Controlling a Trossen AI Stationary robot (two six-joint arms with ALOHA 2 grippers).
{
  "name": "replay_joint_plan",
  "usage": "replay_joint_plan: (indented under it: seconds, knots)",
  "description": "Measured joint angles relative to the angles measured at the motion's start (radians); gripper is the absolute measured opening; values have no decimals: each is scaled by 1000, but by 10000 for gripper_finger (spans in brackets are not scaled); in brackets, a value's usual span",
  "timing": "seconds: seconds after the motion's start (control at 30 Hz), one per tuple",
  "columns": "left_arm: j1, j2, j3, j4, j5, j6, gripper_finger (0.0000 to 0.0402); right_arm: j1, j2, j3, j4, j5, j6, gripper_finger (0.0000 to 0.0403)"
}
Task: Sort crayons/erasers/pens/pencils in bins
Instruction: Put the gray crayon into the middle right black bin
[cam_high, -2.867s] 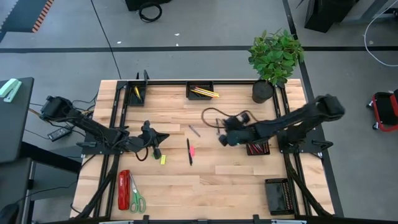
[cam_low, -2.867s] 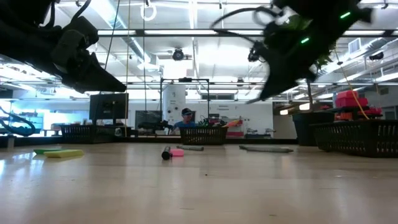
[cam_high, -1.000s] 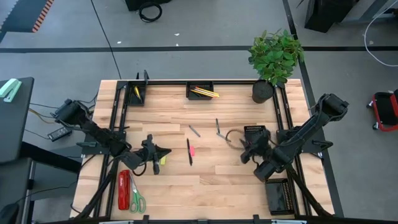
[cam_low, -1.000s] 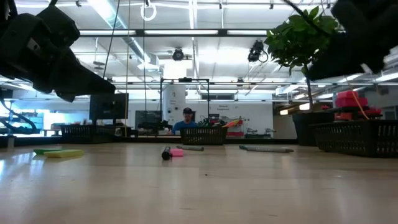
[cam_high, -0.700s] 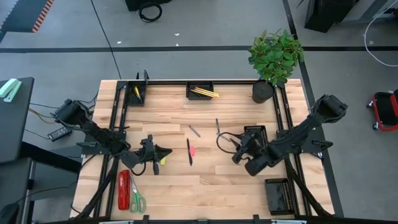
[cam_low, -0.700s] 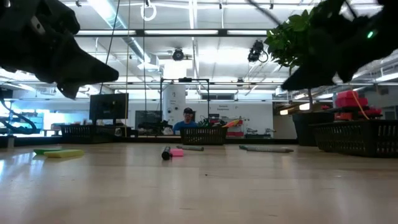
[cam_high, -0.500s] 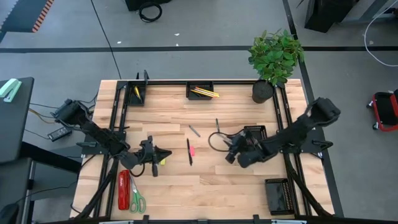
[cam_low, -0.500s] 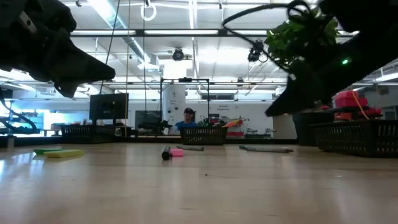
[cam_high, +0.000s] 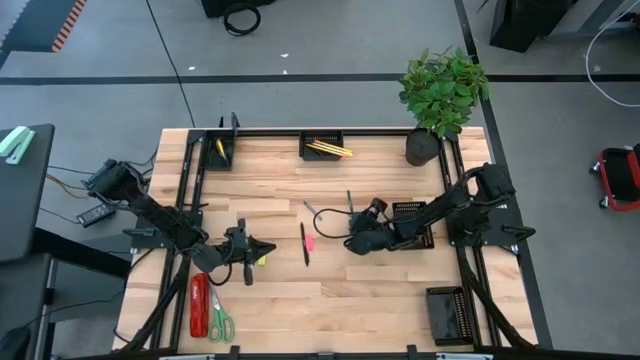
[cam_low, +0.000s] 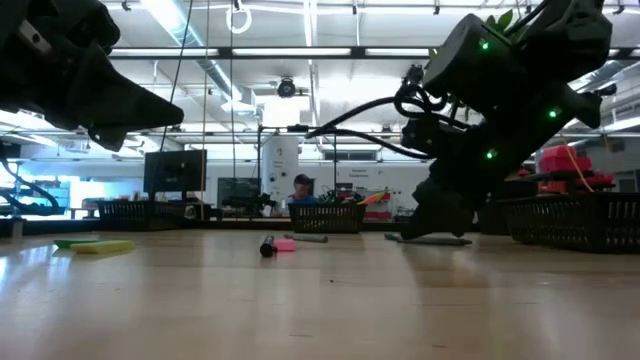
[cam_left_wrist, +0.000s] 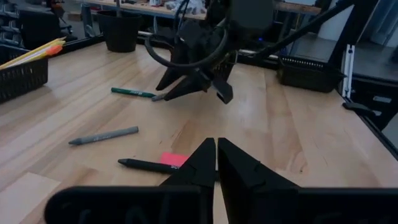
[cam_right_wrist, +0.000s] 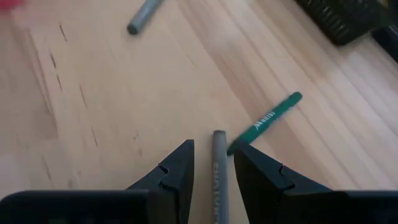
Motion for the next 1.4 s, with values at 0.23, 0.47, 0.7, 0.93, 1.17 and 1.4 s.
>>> replay_joint_plan:
  seconds: [0.23,0.47,0.7,0.93,1.17,1.4]
  knots:
    - [0,0,0,15,9,46,25,-10,-2,-14,-29,-25,34,119]
    - [0,-1,0,29,16,48,16,-14,-6,-102,106,-53,129,119]
    - [0,-1,0,31,87,19,25,-15,-6,-173,238,-74,276,119]
    - [-6,-1,0,31,107,18,28,-14,0,-182,339,-64,217,117]
    - [-23,-1,0,31,108,19,19,-12,0,-180,345,-67,227,61]
    - [-23,-1,0,31,108,19,25,-8,-1,-178,346,-60,230,26]
